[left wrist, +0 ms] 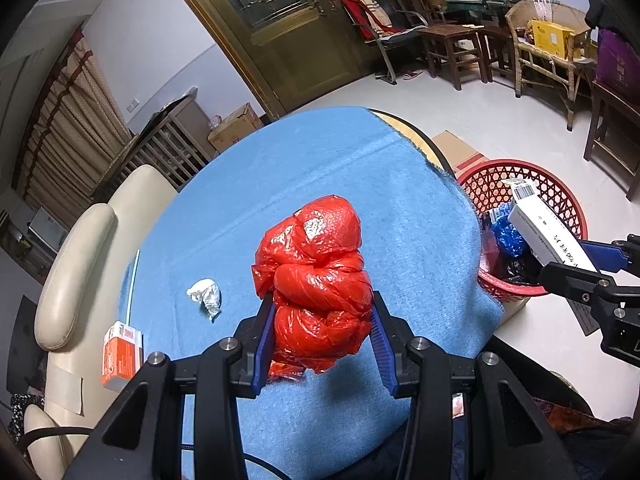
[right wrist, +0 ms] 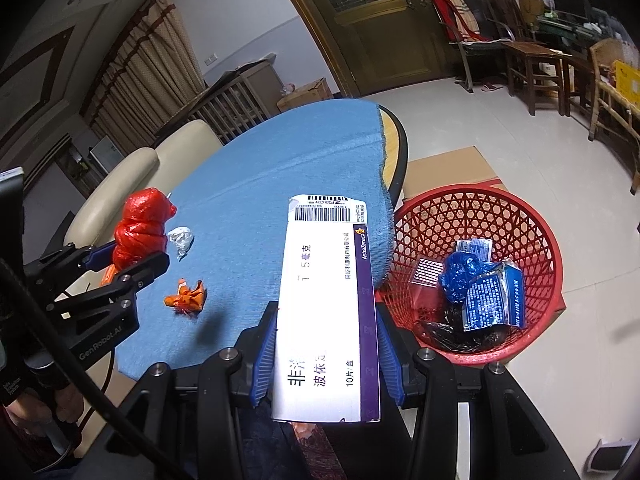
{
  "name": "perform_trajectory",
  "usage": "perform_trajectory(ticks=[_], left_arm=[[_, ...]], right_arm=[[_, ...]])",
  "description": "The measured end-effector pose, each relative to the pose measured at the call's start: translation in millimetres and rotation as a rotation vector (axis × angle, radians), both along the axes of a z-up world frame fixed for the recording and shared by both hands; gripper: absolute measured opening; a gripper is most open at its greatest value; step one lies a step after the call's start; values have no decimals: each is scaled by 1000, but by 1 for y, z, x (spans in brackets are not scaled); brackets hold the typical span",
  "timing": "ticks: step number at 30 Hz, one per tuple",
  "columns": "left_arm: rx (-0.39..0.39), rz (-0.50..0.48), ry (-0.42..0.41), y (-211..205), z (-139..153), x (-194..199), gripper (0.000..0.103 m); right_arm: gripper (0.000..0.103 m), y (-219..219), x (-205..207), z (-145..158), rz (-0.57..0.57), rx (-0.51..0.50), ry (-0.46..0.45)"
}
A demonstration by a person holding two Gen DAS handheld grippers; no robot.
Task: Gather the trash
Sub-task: 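Carry the red bag and white box over the red wastebasket with both grippers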
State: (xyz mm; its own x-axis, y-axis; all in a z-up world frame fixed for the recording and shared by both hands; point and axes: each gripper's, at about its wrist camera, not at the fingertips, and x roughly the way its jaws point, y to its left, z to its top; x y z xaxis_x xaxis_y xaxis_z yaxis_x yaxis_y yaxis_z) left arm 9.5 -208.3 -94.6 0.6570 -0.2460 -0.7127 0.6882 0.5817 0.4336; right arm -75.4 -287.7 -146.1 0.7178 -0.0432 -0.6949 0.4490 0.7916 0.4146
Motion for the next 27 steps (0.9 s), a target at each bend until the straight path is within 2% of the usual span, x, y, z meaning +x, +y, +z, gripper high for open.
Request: perform_trajectory(ticks=[27], left_arm=[[48,-66,-10,-27,-9,-13,46]], right_arm=[[48,-29,-17,-19,-67,70,10]])
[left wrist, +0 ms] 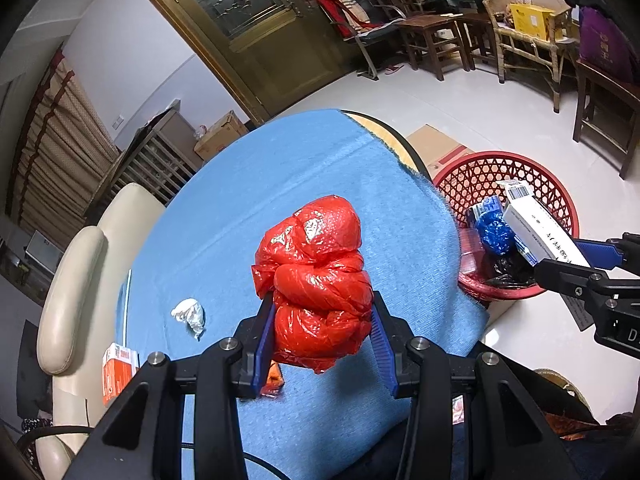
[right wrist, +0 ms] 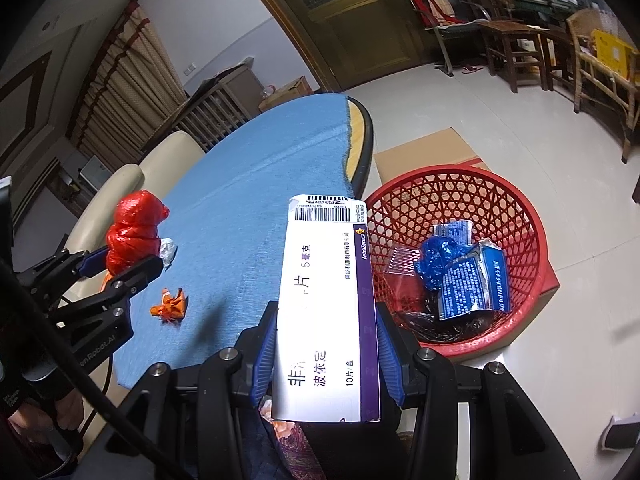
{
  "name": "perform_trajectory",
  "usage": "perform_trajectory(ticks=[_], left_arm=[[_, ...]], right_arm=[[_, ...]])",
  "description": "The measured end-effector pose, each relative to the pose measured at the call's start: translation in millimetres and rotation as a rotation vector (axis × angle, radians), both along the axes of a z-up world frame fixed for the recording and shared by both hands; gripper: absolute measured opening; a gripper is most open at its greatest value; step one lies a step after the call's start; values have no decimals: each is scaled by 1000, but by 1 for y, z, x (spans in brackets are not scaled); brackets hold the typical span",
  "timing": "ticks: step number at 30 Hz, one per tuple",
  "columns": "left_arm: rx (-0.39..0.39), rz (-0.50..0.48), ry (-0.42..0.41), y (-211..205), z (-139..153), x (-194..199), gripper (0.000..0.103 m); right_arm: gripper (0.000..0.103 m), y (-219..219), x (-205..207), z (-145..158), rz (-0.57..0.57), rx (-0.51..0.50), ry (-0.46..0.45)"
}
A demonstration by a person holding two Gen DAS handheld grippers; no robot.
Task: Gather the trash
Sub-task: 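Carry the red bag and white box over the red wastebasket with both grippers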
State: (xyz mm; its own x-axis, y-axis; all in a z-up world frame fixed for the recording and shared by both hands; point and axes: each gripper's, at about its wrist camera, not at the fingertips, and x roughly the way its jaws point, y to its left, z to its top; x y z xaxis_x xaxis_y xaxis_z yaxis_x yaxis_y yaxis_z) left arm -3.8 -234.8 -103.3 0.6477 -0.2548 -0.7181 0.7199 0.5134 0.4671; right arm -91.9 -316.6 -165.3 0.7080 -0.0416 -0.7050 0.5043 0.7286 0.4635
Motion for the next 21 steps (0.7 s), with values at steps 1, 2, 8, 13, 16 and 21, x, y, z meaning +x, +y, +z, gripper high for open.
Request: perform_trajectory(ticks=[1,2,8,13,16,21], left_arm=[[2,-3,1,-1,0,0,46],[5,-7,0,-3,-1,-1,46],[16,-24,-3,-13,-5,-4,46],[13,-47,-6,-24,-7,-8,46],[19,-67,-10,-31,-9,-11,46],[28,-93,-13,-41,-11,-18,46]], right_arm=[[48,-1,-1,-1,-4,4,1],[48,-3,-1,-2,-7,8,1],[48,-10,-6,-7,-26,28,5],[48,-18,-11,-10,-50,36,11],[48,-22,-14,-11,-65,40,14],[48,-30,-20,-13,-89,46,16]])
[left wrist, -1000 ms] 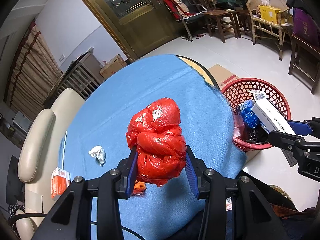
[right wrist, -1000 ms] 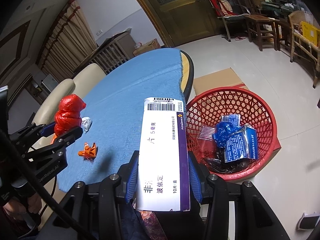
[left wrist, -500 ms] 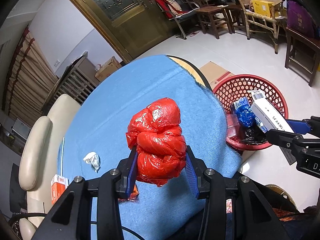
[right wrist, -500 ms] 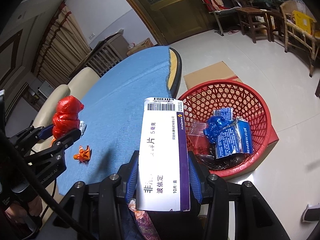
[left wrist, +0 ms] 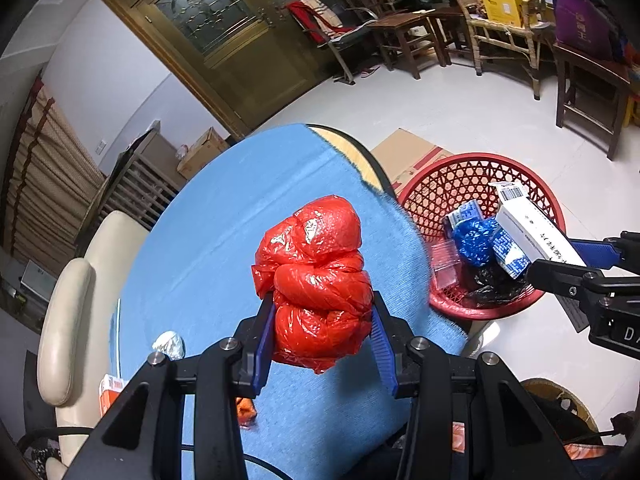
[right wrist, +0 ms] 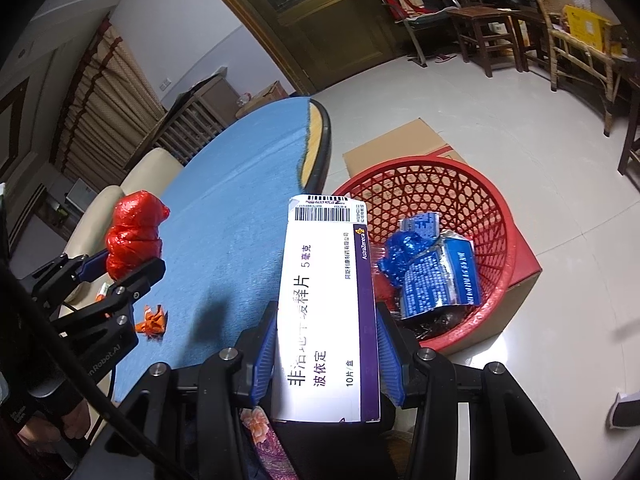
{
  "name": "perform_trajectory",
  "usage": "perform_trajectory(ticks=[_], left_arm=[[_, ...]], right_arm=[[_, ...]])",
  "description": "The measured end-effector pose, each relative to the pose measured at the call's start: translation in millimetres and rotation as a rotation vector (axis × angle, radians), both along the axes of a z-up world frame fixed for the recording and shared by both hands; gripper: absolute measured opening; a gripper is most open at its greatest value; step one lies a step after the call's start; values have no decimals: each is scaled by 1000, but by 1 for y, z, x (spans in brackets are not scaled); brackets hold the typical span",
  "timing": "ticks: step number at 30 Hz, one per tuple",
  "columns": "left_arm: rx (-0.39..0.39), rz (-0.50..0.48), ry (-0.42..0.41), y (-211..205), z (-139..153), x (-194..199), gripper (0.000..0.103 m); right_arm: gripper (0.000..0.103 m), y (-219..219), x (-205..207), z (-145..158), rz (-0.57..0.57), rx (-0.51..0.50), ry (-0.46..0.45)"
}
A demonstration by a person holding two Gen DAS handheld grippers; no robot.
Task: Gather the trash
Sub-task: 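Carry the red bag and white box over the red wastebasket with both grippers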
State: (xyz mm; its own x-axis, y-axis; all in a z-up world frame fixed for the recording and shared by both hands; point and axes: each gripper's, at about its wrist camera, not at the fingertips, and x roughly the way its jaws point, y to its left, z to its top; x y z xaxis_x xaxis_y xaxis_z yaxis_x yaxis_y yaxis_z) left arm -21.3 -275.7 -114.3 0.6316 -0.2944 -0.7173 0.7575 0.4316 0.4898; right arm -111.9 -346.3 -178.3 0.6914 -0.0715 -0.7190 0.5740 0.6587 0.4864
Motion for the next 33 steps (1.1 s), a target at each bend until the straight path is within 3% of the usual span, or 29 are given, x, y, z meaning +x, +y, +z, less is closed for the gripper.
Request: perform_trajectory(ticks=[18,33], left_arm=[[-2,-38,24,-31,-4,-7,46],[-17,-52,68,-45,-9,-4,46]], right_arm=[[48,-31,-25,-4,-102,28,6],[48,-38,-28,-10,-121,49,13]])
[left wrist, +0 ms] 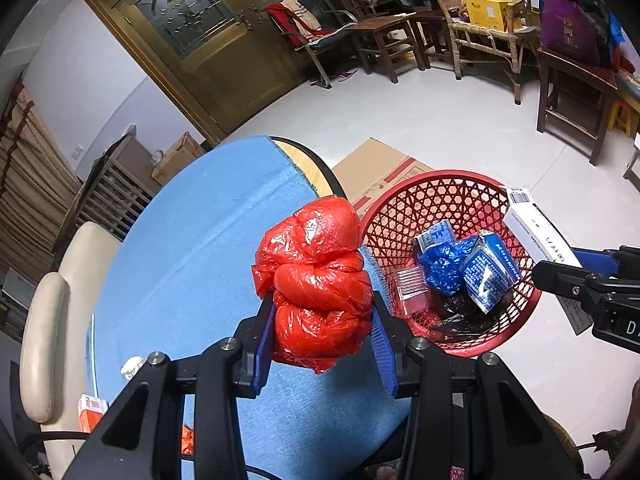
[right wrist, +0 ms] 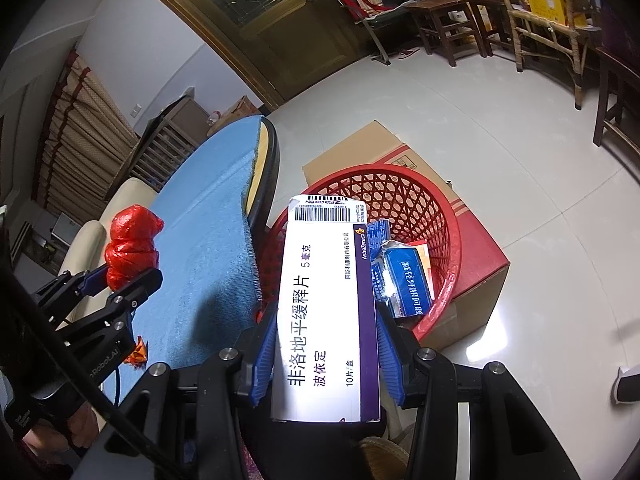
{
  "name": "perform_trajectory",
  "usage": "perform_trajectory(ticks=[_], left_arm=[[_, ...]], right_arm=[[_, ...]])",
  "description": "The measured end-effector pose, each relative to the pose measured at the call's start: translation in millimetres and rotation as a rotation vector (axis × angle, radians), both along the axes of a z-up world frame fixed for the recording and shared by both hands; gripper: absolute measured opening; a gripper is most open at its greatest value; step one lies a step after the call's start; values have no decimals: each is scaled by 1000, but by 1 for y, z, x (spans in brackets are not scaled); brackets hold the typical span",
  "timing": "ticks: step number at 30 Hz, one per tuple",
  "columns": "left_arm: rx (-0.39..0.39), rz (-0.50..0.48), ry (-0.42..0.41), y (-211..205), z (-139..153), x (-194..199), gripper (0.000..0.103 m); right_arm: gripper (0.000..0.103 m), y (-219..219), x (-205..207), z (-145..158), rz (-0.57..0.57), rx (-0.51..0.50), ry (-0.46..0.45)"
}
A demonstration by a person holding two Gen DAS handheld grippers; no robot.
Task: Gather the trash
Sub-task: 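Carry the red bag and white box over the red wastebasket with both grippers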
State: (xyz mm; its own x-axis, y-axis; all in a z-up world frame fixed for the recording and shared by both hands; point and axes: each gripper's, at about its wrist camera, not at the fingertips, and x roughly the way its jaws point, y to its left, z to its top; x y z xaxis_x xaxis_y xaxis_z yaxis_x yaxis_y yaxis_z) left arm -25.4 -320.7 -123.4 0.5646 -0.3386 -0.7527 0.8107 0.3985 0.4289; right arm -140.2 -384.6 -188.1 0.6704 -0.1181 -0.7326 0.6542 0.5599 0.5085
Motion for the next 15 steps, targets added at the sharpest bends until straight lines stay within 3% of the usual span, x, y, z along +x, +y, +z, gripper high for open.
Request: perform_trajectory(ticks=[15], left_arm=[[-32,7,72,-8,-5,8,46]], right_arm=[[48,-13,3,-8,-24,9,14]])
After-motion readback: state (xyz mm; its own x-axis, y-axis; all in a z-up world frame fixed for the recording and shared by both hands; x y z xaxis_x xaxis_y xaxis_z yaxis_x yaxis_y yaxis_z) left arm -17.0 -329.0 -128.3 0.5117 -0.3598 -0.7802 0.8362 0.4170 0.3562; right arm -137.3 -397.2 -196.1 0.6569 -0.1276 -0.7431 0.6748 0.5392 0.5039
